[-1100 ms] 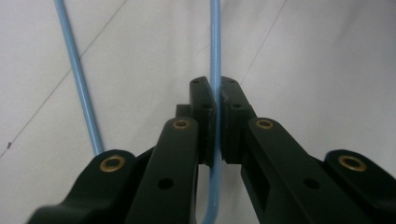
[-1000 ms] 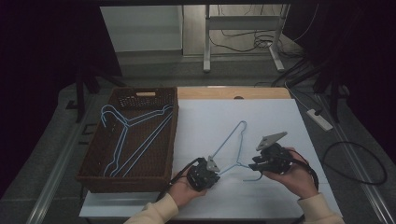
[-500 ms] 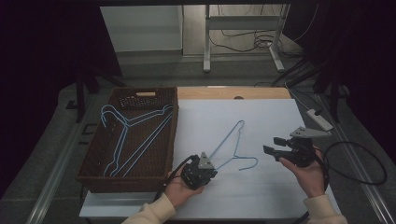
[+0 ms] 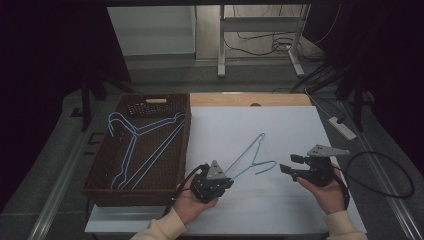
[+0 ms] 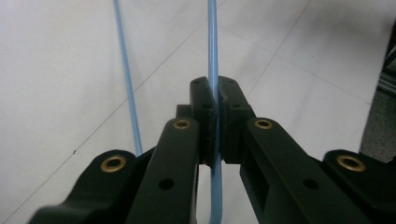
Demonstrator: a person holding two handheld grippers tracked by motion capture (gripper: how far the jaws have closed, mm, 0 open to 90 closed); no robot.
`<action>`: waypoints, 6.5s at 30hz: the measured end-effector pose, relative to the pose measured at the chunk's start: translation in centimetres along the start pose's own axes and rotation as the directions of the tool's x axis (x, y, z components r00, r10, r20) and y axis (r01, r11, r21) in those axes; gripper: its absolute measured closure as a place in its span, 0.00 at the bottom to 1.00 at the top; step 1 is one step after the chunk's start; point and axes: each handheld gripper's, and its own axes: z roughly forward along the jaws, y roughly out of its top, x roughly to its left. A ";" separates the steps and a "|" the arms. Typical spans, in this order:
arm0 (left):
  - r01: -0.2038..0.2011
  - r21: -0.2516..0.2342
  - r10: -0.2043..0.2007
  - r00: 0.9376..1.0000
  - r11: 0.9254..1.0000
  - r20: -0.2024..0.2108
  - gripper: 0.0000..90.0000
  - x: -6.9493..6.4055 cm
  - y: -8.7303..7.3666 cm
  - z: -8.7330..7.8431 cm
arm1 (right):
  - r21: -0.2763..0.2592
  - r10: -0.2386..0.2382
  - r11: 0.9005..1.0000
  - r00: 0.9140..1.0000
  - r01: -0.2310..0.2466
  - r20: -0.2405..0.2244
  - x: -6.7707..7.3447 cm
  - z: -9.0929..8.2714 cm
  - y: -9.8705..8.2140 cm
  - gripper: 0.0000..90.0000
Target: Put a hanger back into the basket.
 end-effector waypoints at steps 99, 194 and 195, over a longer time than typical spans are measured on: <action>0.291 -0.204 -0.325 0.932 0.935 -0.159 0.96 15.1 -6.7 -17.5 | 0.054 -0.037 0.998 0.999 0.036 0.015 0.8 0.8 -1.1 0.41; 0.162 -0.273 -0.223 0.953 0.948 -0.207 0.36 8.2 -8.7 -15.3 | 0.051 -0.023 0.998 1.000 0.023 -0.013 1.7 0.1 -2.4 0.33; 0.162 -0.269 -0.220 0.954 0.949 -0.204 0.36 8.1 -8.7 -15.1 | 0.053 -0.024 0.998 1.000 0.025 -0.016 1.7 0.1 -2.5 0.33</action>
